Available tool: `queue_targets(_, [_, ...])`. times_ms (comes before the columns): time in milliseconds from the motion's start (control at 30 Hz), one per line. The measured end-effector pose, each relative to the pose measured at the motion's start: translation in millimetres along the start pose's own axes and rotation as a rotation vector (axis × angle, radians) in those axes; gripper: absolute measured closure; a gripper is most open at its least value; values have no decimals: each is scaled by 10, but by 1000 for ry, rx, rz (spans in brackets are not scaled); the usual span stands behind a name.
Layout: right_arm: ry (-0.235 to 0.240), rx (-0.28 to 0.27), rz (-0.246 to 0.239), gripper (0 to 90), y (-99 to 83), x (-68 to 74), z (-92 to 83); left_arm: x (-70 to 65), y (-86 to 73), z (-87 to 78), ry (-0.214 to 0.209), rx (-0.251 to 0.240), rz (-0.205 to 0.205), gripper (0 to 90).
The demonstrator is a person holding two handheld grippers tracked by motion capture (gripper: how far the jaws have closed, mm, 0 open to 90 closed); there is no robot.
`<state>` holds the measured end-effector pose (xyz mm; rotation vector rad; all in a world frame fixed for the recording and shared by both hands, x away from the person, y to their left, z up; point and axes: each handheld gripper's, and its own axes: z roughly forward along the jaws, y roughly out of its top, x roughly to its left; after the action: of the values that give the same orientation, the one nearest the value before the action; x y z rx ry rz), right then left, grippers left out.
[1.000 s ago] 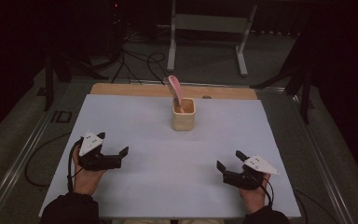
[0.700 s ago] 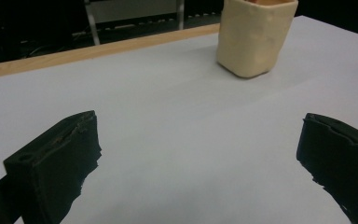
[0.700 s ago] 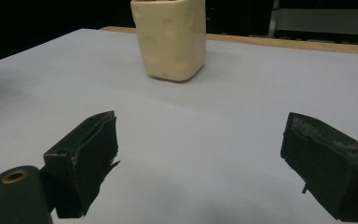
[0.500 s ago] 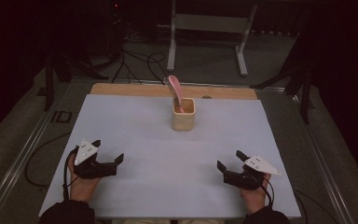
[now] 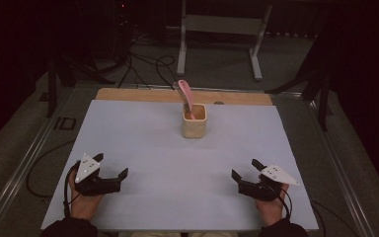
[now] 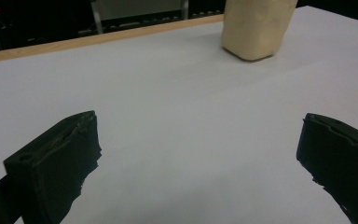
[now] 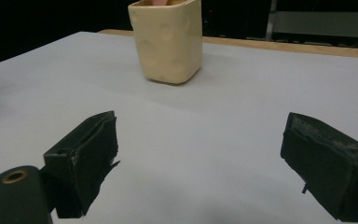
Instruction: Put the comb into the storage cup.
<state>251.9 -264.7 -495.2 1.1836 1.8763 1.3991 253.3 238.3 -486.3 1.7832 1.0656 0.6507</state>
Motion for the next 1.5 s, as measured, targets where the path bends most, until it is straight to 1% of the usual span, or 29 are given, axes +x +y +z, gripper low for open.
queue_targets(267, [-1, -4, 2, 106, 13, -9, -24, -3, -72, -28, -2, 0, 1, 0])
queue_targets(500, [0, -8, -2, 106, 19, -28, -42, 0, -138, -92, -2, -14, -1, 0])
queue_targets(600, [3, -5, -3, 106, 16, -35, -43, -14, -163, -122, 4, -10, 15, 0])
queue_targets(667, [2, -9, -8, 106, 18, -42, -49, -18, -174, -144, 3, -12, 19, 0])
queue_targets(800, [1, -11, -3, 106, 19, -68, -60, -15, -187, -185, 14, -21, 22, 0])
queue_targets(1067, [-3, -20, 4, 105, 21, -126, -86, 30, -218, -254, 39, -33, 3, 0])
queue_targets(1233, [6, -18, 3, 105, 17, -143, -87, 49, -234, -283, 58, -33, -4, 0])
queue_targets(1500, [8, -14, 4, 106, 14, -154, -83, 70, -262, -334, 80, -35, -16, 0])
